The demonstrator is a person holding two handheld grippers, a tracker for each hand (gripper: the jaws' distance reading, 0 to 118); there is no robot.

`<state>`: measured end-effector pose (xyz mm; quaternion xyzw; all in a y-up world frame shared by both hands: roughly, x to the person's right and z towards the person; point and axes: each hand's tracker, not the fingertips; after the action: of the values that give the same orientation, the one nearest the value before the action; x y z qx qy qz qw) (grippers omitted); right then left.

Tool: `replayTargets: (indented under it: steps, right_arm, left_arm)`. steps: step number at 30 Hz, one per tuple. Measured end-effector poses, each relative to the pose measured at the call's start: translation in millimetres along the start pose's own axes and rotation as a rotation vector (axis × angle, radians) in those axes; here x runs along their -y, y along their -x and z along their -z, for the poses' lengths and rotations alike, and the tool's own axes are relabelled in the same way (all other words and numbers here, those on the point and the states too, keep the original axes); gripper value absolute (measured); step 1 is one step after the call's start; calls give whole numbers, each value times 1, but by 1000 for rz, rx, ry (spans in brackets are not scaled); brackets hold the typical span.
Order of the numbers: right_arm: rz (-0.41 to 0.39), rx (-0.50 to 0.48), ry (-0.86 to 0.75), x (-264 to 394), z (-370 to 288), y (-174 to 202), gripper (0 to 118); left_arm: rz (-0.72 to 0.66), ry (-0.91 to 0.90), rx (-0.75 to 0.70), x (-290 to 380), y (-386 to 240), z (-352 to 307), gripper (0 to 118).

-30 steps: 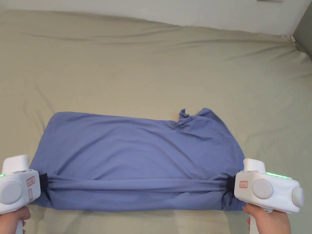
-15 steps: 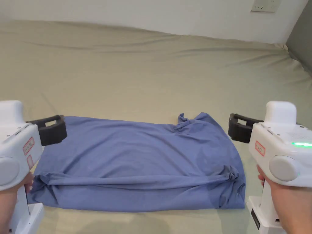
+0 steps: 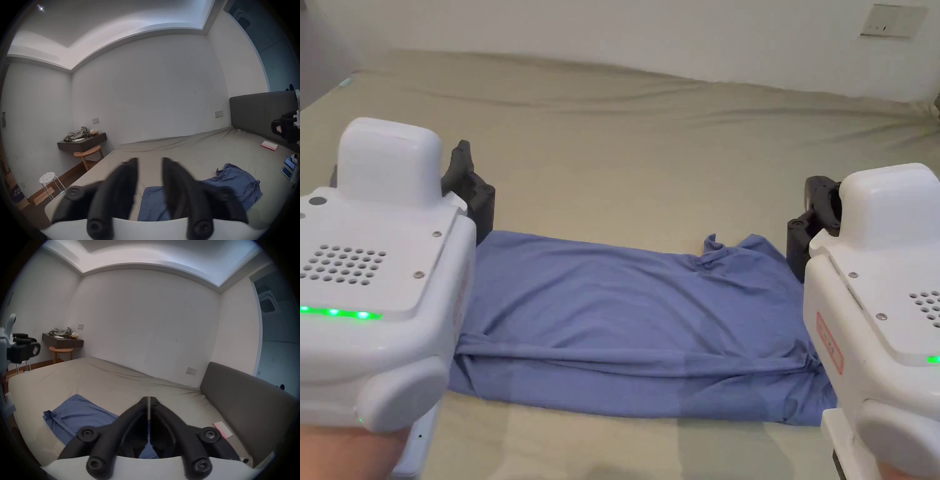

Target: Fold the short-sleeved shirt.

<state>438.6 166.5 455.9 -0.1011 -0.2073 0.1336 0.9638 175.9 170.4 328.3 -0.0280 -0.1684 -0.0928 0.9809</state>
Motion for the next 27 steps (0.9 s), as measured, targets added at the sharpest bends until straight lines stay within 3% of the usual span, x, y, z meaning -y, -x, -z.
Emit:
replayTargets:
  steps: [1, 3, 9, 16, 18, 19, 20, 21, 27]
  right_arm:
    - [-12, 17, -4, 0, -1, 2, 2]
    - [-20, -7, 39, 0, 3, 2, 2]
    - [-13, 11, 41, 5, 5, -5, 2]
    - [-18, 36, 78, 19, 7, -22, 2]
    - [-17, 45, 101, 26, 8, -30, 2]
    - [-16, 50, 110, 29, 8, -32, 2]
    - [-15, 59, 127, 34, 9, -37, 2]
    - [-13, 63, 138, 37, 10, -41, 2]
    - [-13, 100, 208, 59, 13, -59, 2]
  left_arm:
    - [8, -3, -2, 0, -1, -2, 17]
    - [37, -3, -11, 0, -4, -3, 2]
    - [26, 61, 2, 12, -2, 11, 0]
    - [-19, 385, 42, 103, 6, 56, 0]
    - [-65, 520, 37, 142, 16, 67, 36]
    - [-77, 567, 35, 157, 20, 71, 62]
    - [-93, 644, 32, 179, 25, 79, 99]
    - [-100, 727, 28, 196, 29, 85, 117]
    - [-145, 920, -65, 277, 44, 118, 115]
